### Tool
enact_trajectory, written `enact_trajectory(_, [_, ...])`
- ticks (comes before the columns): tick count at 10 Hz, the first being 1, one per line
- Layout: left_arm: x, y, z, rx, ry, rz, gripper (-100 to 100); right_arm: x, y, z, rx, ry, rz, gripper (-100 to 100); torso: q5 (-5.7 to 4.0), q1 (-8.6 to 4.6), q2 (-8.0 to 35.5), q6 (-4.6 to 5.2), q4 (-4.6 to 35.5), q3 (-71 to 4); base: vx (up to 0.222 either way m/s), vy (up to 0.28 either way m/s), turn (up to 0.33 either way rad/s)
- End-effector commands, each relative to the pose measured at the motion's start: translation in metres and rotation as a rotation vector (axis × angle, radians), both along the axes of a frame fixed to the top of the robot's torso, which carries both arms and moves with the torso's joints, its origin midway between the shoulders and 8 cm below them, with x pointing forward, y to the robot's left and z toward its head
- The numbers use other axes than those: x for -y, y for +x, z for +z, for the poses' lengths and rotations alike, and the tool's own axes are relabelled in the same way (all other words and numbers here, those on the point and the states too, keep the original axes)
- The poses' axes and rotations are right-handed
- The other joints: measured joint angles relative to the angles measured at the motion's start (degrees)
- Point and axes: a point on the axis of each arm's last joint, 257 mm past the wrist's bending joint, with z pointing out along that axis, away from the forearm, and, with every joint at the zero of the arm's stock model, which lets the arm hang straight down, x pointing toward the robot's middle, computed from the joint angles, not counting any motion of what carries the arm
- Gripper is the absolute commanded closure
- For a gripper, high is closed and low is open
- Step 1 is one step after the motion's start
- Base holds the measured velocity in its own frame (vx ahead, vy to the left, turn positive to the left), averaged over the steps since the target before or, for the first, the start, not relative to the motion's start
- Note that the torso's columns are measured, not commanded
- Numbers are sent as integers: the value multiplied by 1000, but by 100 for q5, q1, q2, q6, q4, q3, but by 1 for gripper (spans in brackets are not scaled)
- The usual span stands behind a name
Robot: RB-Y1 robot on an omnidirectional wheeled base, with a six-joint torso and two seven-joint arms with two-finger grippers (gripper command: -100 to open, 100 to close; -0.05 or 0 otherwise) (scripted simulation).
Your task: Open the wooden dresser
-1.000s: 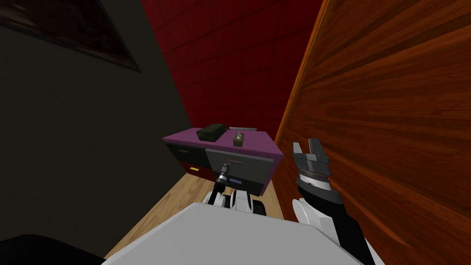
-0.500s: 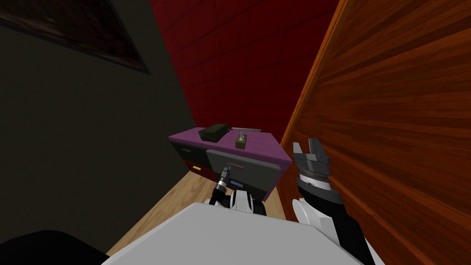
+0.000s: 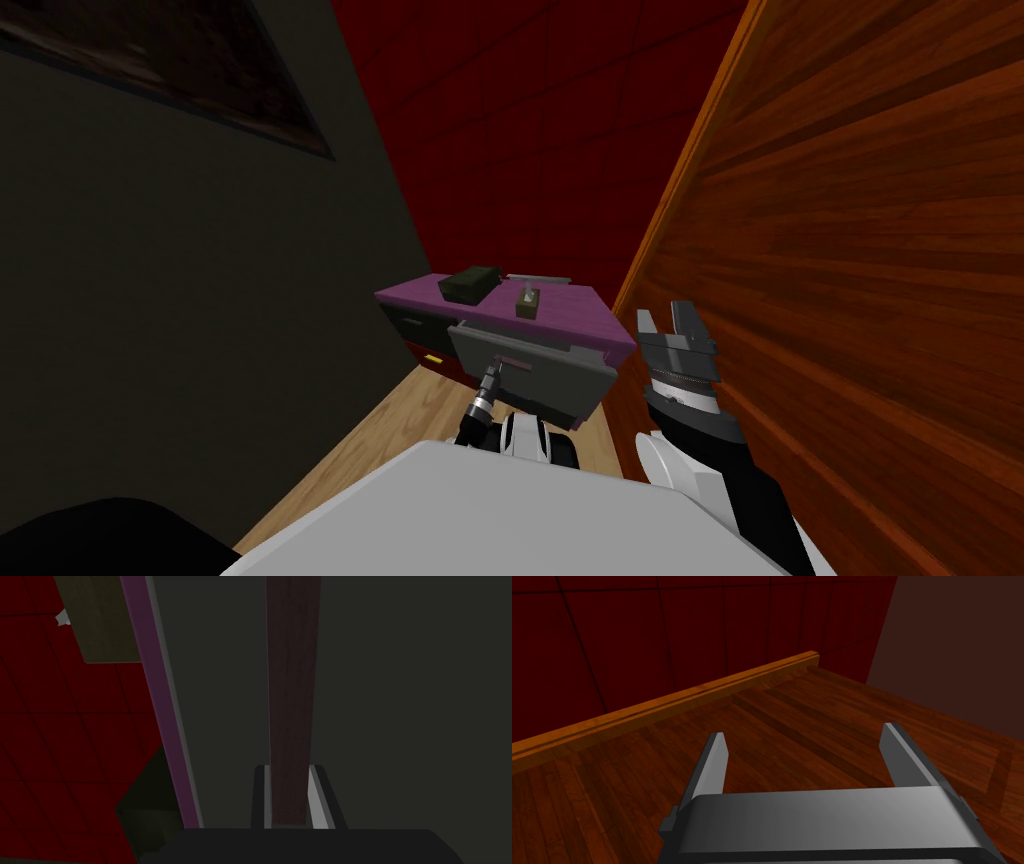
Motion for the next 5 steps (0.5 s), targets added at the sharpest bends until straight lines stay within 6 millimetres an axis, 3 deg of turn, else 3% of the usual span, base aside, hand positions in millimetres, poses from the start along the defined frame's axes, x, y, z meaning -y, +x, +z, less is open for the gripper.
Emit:
enact_trajectory(1, [1,-6,-3,-10,2,-4,100,0,0,0,0,0,0,0,-9,-11,-47,-4,3,-29,-130,23,17])
enact_trajectory(5, [3,-17,-3,-13,2,-15,100,0,0,0,0,0,0,0,-3,3,-20,-2,-2,-14,-193,45,10])
